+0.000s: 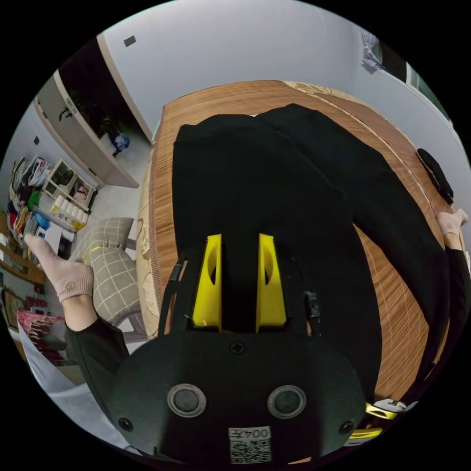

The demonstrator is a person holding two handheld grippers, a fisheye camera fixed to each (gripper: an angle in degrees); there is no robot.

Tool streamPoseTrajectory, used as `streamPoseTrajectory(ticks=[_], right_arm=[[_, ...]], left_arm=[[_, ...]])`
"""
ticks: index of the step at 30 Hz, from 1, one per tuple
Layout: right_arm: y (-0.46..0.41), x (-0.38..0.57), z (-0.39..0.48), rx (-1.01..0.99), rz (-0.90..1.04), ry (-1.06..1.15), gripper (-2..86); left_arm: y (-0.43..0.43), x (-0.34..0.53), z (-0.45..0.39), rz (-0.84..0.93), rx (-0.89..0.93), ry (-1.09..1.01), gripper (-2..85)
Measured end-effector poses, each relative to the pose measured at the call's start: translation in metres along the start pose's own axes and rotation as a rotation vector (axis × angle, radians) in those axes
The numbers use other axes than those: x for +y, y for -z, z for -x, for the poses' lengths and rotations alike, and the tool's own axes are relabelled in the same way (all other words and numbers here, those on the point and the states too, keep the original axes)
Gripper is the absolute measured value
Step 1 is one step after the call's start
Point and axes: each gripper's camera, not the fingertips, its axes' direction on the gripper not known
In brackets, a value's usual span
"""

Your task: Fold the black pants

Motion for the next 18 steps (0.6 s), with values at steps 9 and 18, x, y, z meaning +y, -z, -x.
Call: streamPoseTrajectory(ticks=[9,18], right_arm=[[0.019,-0.01,-0.025,-0.074,-0.001,0.0,13.6],[0.113,-0.001,-0.137,0.22,-0.103,-0.362,13.7]], left_arm=[[0.023,0.015,0.011,-0.021,-0.006,0.005,12.2],[0.08,0.163,-0.051,-0.059,0.226,-0.076,12.1]])
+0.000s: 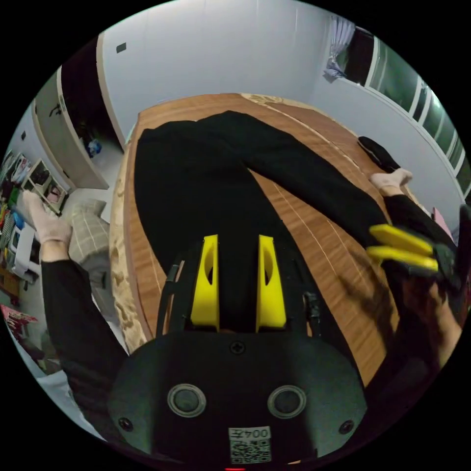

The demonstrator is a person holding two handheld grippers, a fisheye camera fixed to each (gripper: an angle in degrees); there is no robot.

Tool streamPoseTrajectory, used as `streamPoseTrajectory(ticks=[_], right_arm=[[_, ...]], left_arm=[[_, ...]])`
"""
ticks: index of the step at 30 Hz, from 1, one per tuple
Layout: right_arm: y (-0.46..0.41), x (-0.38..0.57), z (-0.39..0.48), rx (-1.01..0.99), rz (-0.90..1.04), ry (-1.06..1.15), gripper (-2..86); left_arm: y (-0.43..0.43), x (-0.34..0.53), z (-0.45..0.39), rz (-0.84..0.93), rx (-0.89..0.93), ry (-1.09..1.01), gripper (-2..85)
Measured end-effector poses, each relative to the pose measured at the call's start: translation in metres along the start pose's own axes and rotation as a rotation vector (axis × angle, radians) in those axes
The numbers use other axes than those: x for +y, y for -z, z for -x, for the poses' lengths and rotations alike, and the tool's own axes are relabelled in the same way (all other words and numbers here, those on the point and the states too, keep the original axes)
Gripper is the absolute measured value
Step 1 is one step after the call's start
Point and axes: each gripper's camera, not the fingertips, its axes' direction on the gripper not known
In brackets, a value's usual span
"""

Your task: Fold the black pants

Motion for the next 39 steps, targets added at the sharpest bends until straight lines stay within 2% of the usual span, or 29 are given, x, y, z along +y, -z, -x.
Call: streamPoseTrajectory(ticks=[3,6,10,12,20,23,28,32,35,39], right_arm=[[0.007,0.002,-0.048,0.064,0.039,-0.193,13.5],[0.005,0.008,-0.073,0.134,0.084,-0.295,13.1],[-0.012,0.006,-0.08,0.193,0.218,-0.305,13.2],[-0.014,0.008,-0.076,0.232,0.223,-0.278,13.4],[0.001,0.003,-0.085,0.185,0.26,-0.297,13.6],[0.022,-0.007,-0.08,0.109,0.183,-0.289,13.8],[0.037,-0.017,-0.063,0.138,0.102,-0.168,15.7],[0.039,-0.026,-0.083,0.105,0.035,-0.233,15.9],[0.034,-0.05,-0.09,0.118,0.008,-0.225,16.0],[0.012,-0.088,-0.099,0.17,0.026,-0.197,16.0]], left_arm=[[-0.005,0.019,-0.01,0.007,-0.023,-0.028,12.1],[-0.008,0.023,-0.013,0.005,-0.061,-0.089,11.8],[-0.007,0.029,-0.014,0.0,-0.06,-0.097,11.9],[-0.006,0.033,-0.016,-0.003,-0.07,-0.11,12.2],[-0.004,0.044,-0.015,-0.006,-0.064,-0.107,12.2],[-0.003,0.048,-0.014,-0.008,-0.062,-0.106,12.2],[-0.001,0.054,-0.013,-0.012,-0.055,-0.104,12.2],[0.013,0.054,-0.003,-0.033,-0.015,-0.094,12.3],[0.027,0.033,0.019,-0.107,-0.045,-0.052,12.2],[0.01,-0.009,0.05,-0.065,-0.09,0.001,13.0]])
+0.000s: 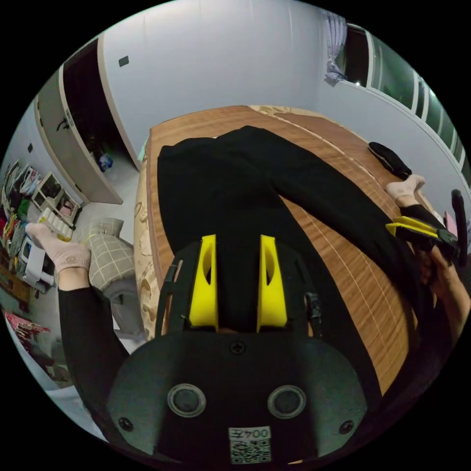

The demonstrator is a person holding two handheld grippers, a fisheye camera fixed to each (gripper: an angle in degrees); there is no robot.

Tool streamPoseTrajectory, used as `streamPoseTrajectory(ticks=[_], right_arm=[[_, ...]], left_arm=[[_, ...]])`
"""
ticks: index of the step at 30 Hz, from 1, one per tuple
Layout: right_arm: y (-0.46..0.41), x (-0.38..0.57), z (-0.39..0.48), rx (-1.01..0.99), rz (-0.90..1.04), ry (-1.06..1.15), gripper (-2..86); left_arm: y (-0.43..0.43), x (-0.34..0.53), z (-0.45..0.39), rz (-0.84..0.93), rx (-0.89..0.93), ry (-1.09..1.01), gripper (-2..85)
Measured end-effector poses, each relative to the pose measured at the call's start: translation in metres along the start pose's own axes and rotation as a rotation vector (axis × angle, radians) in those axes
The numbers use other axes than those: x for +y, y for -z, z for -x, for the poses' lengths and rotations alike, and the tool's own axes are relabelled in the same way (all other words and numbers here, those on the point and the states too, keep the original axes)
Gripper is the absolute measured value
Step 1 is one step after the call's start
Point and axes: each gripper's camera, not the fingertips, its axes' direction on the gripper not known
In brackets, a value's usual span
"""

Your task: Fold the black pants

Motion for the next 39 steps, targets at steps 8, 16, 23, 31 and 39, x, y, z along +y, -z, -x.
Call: streamPoseTrajectory(ticks=[8,16,23,31,39], right_arm=[[-0.049,-0.029,-0.001,0.077,0.074,0.039,16.1],[-0.071,-0.079,-0.006,0.07,0.059,0.047,16.1],[-0.052,-0.094,-0.012,-0.081,0.142,0.084,15.0],[0.027,0.002,0.053,-0.343,0.111,0.231,11.5],[0.025,0.083,0.129,-0.305,0.28,0.462,8.7]], left_arm=[[-0.053,-0.015,-0.004,0.079,-0.003,-0.042,15.5],[-0.076,-0.046,-0.005,0.084,-0.004,-0.072,16.4],[-0.053,-0.039,-0.014,0.137,0.028,-0.085,16.9],[0.035,0.096,-0.071,0.126,0.189,-0.175,14.8],[0.025,0.162,-0.107,0.178,0.115,-0.255,14.1]])
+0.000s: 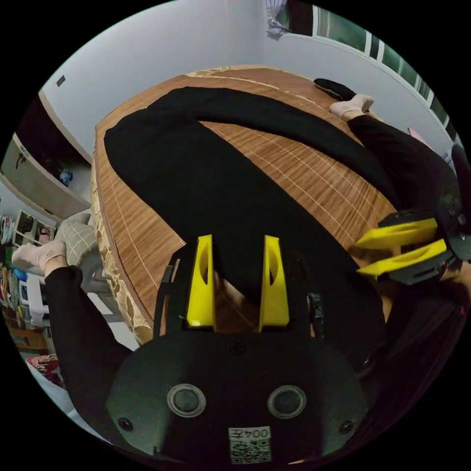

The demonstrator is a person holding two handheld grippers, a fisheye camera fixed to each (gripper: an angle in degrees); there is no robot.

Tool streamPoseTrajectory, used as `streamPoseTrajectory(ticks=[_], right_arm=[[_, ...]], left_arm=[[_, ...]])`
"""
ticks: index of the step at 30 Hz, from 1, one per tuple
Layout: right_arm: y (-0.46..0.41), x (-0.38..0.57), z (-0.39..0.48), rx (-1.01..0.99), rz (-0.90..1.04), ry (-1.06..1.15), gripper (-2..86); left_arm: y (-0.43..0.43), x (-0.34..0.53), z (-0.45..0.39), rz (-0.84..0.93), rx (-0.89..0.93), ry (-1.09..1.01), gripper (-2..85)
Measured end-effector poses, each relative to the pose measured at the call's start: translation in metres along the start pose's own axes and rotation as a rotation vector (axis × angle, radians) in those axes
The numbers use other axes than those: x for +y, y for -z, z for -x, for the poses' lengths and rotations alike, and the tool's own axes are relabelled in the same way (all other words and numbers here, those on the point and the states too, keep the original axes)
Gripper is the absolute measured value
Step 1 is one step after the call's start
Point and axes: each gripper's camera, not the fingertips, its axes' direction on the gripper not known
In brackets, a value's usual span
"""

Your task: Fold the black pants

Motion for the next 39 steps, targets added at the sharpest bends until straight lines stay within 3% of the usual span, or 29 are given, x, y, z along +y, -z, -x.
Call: streamPoseTrajectory(ticks=[11,14,18,21,25,34,37,39], right_arm=[[-0.009,-0.011,0.027,0.225,0.153,0.132,12.1],[0.022,-0.016,-0.029,0.317,0.092,-0.081,13.7],[0.044,-0.01,-0.123,0.241,0.125,-0.44,16.9],[0.038,-0.003,-0.154,0.12,0.158,-0.584,17.6],[0.018,0.002,-0.156,0.135,0.231,-0.614,18.5],[0.021,0.025,-0.141,0.096,0.195,-0.629,20.1],[0.043,0.027,-0.135,0.082,0.056,-0.624,17.3],[0.059,0.02,-0.127,0.184,-0.065,-0.578,14.8]], left_arm=[[-0.006,0.026,-0.011,-0.051,-0.006,-0.007,14.1],[-0.008,0.031,-0.014,-0.053,-0.009,-0.005,14.2],[-0.01,0.038,-0.017,-0.058,-0.009,0.001,14.1],[-0.011,0.042,-0.019,-0.058,-0.011,0.002,14.1],[-0.012,0.046,-0.021,-0.059,-0.011,0.004,14.2],[-0.015,0.055,-0.025,-0.062,-0.016,0.007,14.2],[-0.016,0.057,-0.026,-0.066,-0.017,0.006,14.2],[-0.017,0.059,-0.027,-0.07,-0.02,0.005,14.2]])
